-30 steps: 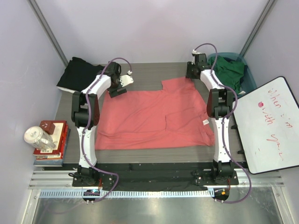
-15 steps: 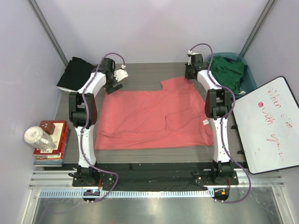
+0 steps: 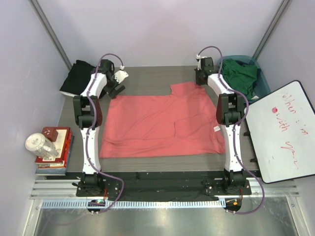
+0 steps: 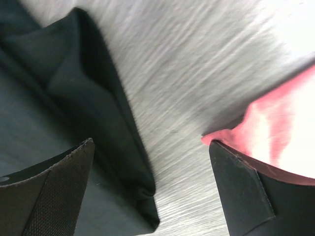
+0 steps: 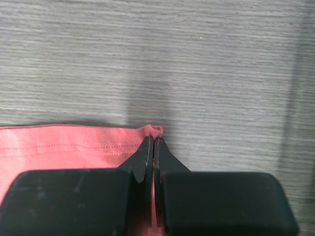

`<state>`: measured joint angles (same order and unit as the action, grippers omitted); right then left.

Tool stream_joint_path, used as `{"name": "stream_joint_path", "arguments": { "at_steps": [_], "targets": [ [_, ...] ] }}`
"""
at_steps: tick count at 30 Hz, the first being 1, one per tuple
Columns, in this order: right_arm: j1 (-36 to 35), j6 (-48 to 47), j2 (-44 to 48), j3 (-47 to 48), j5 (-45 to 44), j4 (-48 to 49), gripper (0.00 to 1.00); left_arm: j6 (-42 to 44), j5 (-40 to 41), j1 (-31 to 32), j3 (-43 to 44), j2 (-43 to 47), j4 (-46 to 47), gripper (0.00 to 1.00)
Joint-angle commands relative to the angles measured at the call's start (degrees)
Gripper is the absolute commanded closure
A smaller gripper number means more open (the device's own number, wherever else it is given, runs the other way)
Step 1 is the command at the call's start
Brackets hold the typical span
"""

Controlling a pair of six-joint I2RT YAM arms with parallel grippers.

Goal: Fold and stack the t-shirts
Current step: Grap the side of the flattened tshirt furthest away from the robot with both arms

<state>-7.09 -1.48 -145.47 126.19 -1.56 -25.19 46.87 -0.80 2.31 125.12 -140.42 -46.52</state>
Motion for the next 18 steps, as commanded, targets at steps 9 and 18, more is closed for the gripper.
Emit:
{"name": "stream_joint_path", "arguments": {
  "at_steps": [9, 18],
  "targets": [
    [-1.2, -3.0, 4.8, 0.2, -3.2, -2.1, 0.99, -2.4, -3.0, 0.6, -11.4, 12.4, 10.7, 0.01],
    [-2.7, -4.2, 4.1, 0.8, -3.5, -1.9, 0.99, -0.9, -10.8, 0.5, -9.4, 13.2, 5.8, 0.05]
  ]
}}
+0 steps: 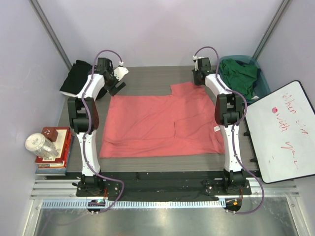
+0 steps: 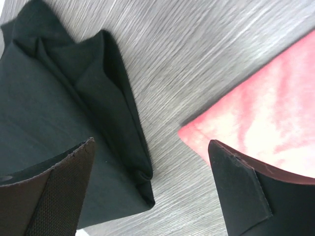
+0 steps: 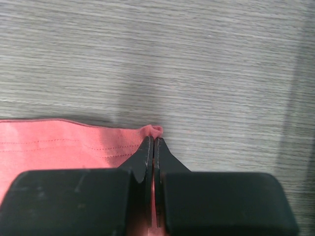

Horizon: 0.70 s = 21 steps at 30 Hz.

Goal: Fold and stack the t-shirts
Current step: Grap the side of the flattened tshirt furthest away from the robot with both arms

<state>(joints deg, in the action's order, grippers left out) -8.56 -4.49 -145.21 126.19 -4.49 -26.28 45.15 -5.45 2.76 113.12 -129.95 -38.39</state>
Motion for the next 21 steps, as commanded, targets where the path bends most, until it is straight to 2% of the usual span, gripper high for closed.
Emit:
{"name": "stream_joint_path", "arguments": {
  "at_steps": [1, 3, 4, 5, 10, 14, 21],
  "targets": [
    [-1.4, -1.4, 3.9, 0.8, -0.6, -0.9, 0.99, 1.9, -9.0, 0.0, 5.7, 0.7, -7.8, 0.1],
    [-1.5, -1.8, 4.0, 0.9, -0.7, -0.7, 0.99, 2.8, -10.9, 0.0, 9.2, -1.9, -13.3, 0.16],
    [-1.5, -2.0, 4.0, 0.9, -0.8, -0.8, 0.99, 3.4, -11.5, 0.1, 12.6, -5.1, -17.9, 0.25],
    [-1.4, -2.1, 4.1, 0.9, -0.8, -0.8, 0.99, 4.8, -11.5, 0.1, 14.2, -6.4, -20.0, 0.29],
    [-1.5, -2.9, 4.8, 0.4, -1.0, -0.7, 0.99, 7.3, -10.8, -0.2, 18.0, -11.3, -23.2, 0.42],
    [-1.5, -3.3, 5.3, 0.2, -1.1, -0.7, 0.99, 9.0, -9.3, -0.4, 18.5, -13.0, -23.8, 0.37],
    [-1.6, -3.2, 5.9, -0.5, -1.2, -0.6, 0.99, 11.1, -7.8, -1.0, 18.2, -14.5, -24.8, 0.38]
  ]
}}
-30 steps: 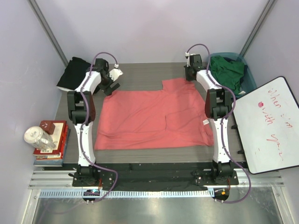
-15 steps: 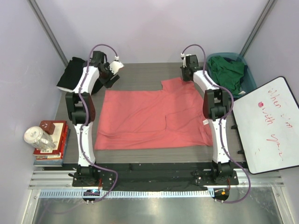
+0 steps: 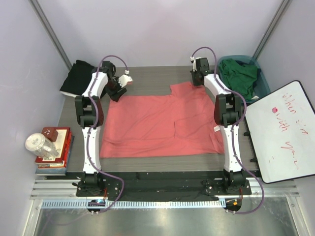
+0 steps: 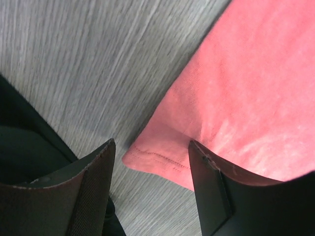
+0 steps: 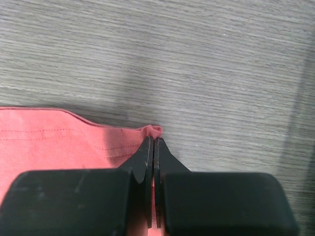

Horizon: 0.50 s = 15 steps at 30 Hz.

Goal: Fold and stack the t-shirts
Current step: Grap the side of the flattened tshirt furthest away from the robot with both arms

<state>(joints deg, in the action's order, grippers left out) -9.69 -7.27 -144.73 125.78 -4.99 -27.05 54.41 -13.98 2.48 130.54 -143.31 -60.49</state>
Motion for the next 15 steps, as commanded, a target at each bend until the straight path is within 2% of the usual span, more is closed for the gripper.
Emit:
{"name": "stream_joint_path", "arguments": {
  "at_steps": [1, 9, 13, 15],
  "targets": [
    [-0.5, -0.5, 5.4, 0.0, -0.7, 0.2, 0.99, 1.9, 0.9, -0.9, 1.0, -1.3, -2.7, 0.38],
    [-1.0, -0.6, 5.9, -0.3, -0.5, 0.3, 0.99, 2.5, 2.3, -2.1, 1.3, -2.9, -1.6, 0.39],
    [-1.3, -0.9, 6.3, -1.0, -0.5, 0.2, 0.99, 1.9, 2.7, -2.3, 2.7, -4.3, -1.1, 0.43],
    [-1.5, -0.9, 6.6, -1.2, -0.5, 0.2, 0.99, 1.8, 2.8, -2.3, 2.5, -4.3, -0.6, 0.49]
  ]
}}
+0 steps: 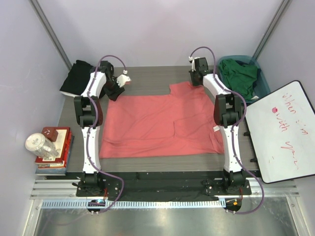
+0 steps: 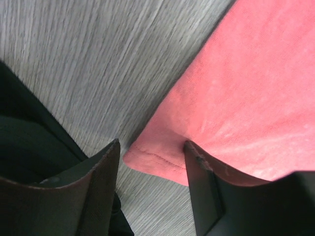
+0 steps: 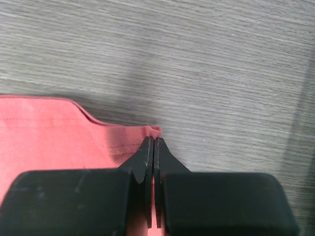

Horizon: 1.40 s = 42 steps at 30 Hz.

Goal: Fold and stack the t-shirts
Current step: Grap the side of the flattened tshirt furthest away from the robot with both arms

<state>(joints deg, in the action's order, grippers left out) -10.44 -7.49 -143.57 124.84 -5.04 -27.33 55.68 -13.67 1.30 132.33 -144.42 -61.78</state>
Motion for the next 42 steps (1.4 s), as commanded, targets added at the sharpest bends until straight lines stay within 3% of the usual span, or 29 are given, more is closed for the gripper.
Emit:
{"name": "stream_joint_path", "arguments": {
  "at_steps": [1, 5, 12, 25, 42],
  "targets": [
    [-0.9, -0.9, 5.4, -0.6, -0.4, 0.5, 0.99, 0.5, 2.5, -1.1, 0.8, -3.1, 0.9, 0.49],
    [-1.2, -1.0, 5.7, -0.8, -0.5, 0.6, 0.99, 0.7, 2.6, -1.1, 0.7, -3.1, 1.5, 0.47],
    [-1.5, -1.6, 5.8, -1.0, -0.8, 0.5, 0.99, 1.4, 2.2, -1.0, 0.6, -1.7, 1.5, 0.24],
    [-2.3, -2.1, 5.6, -0.9, -1.1, 0.6, 0.99, -1.8, -0.6, -3.5, 3.4, -0.3, 3.3, 0.36],
    [-2.9, -2.2, 4.5, 0.2, -0.8, 0.7, 0.99, -2.2, -3.6, -3.3, 4.7, -1.2, 4.9, 0.34]
  ]
}}
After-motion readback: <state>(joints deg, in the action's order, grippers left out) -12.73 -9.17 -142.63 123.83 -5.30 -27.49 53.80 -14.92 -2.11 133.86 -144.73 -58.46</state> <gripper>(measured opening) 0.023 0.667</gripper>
